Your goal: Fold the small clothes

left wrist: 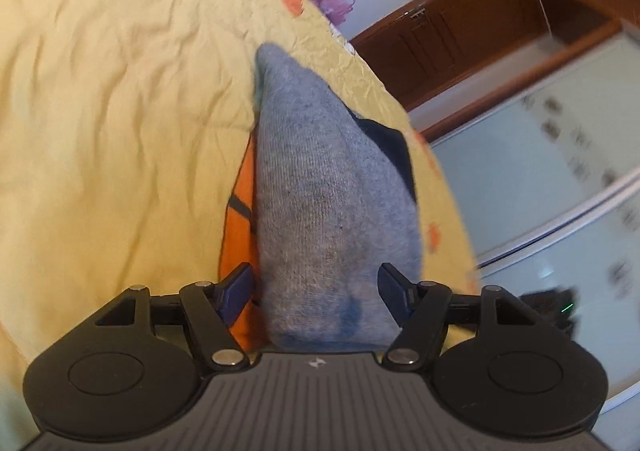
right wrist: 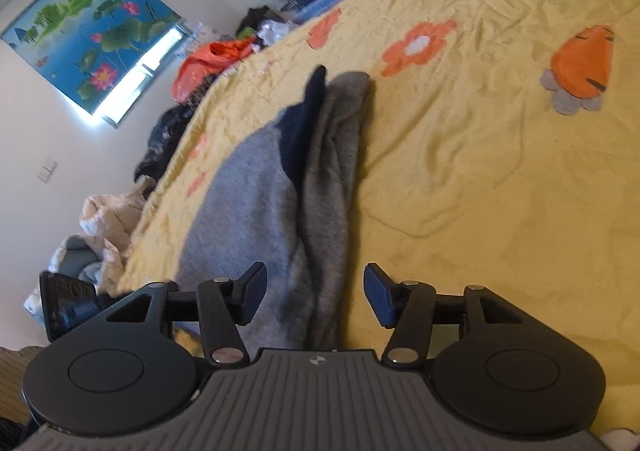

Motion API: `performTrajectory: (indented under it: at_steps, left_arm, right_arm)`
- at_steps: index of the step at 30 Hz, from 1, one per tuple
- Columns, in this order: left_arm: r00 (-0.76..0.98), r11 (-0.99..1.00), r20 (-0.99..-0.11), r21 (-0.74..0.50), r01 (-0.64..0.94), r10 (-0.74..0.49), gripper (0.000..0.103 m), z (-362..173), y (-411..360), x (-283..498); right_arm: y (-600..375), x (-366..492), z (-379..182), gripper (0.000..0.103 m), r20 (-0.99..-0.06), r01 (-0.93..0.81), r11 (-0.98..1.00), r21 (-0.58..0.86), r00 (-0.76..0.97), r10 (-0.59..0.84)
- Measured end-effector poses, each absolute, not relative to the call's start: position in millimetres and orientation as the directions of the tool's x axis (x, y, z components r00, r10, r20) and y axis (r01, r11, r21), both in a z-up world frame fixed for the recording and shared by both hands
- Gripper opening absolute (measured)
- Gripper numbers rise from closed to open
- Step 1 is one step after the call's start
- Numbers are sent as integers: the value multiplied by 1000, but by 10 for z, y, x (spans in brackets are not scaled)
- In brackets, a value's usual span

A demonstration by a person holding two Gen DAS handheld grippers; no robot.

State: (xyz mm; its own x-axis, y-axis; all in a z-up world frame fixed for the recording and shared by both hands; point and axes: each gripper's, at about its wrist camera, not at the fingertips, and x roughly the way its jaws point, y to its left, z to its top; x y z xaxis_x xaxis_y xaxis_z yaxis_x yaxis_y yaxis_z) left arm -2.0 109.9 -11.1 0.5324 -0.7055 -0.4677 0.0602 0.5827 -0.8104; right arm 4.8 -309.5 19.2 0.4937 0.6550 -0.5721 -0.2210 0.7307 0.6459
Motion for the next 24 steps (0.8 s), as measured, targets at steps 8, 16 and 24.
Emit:
performTrajectory:
  at_steps: [8, 16, 24]
  left_arm:
    - [477, 680, -576, -731, 63, -664, 15, -76, 906, 23]
    - [510, 826, -665, -529, 194, -545, 18, 135, 744, -193]
    - [761, 925, -525, -206, 321, -381, 29, 870, 576, -544]
  right_arm:
    - [-2842, -62, 96, 48, -576, -284, 673, 682, 358, 735]
    - [-2774, -229, 95, 24, -614, -357, 703, 615, 342, 711]
    - [-3141, 52, 658, 59, -427, -284, 688, 668, 611, 666]
